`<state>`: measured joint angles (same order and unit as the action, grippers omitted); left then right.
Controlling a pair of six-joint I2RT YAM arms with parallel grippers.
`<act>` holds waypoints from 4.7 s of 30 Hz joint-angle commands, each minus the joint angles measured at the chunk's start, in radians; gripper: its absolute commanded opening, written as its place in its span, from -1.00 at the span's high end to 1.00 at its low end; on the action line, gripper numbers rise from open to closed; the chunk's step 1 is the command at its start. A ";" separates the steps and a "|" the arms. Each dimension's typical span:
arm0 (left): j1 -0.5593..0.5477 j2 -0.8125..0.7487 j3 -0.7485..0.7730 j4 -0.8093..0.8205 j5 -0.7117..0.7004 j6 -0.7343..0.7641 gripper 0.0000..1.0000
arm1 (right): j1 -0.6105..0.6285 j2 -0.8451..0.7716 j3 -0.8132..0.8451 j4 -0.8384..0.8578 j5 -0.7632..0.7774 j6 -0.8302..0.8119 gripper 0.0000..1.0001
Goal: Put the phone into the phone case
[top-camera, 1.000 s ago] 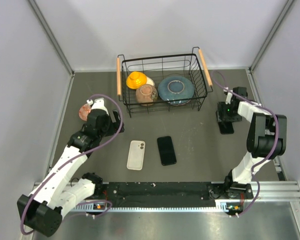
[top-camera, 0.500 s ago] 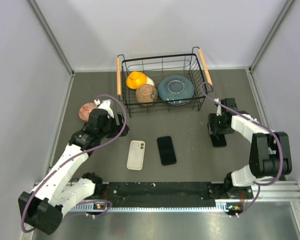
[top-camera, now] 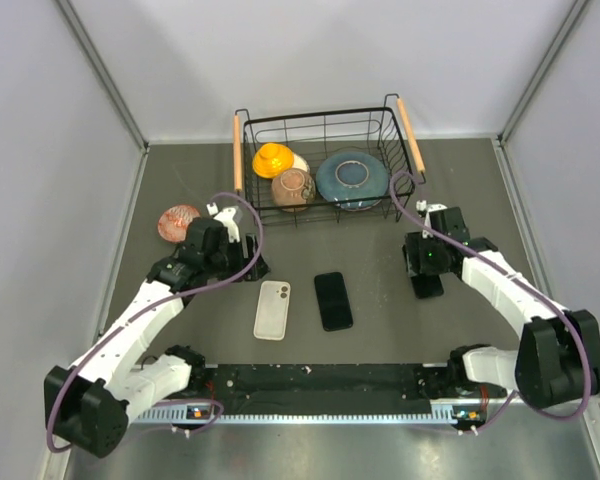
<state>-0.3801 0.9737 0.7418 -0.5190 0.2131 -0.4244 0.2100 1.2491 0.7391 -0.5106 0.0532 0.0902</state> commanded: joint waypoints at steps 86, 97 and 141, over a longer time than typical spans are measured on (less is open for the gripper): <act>-0.023 -0.173 -0.064 0.612 0.313 -0.534 1.00 | 0.786 -0.378 -0.188 0.946 0.124 0.755 -0.53; -0.023 -0.352 -0.232 0.729 0.238 -0.681 1.00 | 0.786 -0.202 -0.224 1.286 0.114 0.917 -0.33; -0.023 -0.454 -0.329 0.636 0.220 -0.745 -0.49 | 0.764 -0.117 -0.225 1.341 0.212 0.981 1.00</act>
<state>-0.4023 0.5465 0.3813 0.1593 0.4412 -1.2247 0.9840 1.1797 0.5163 0.8024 0.2543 1.1240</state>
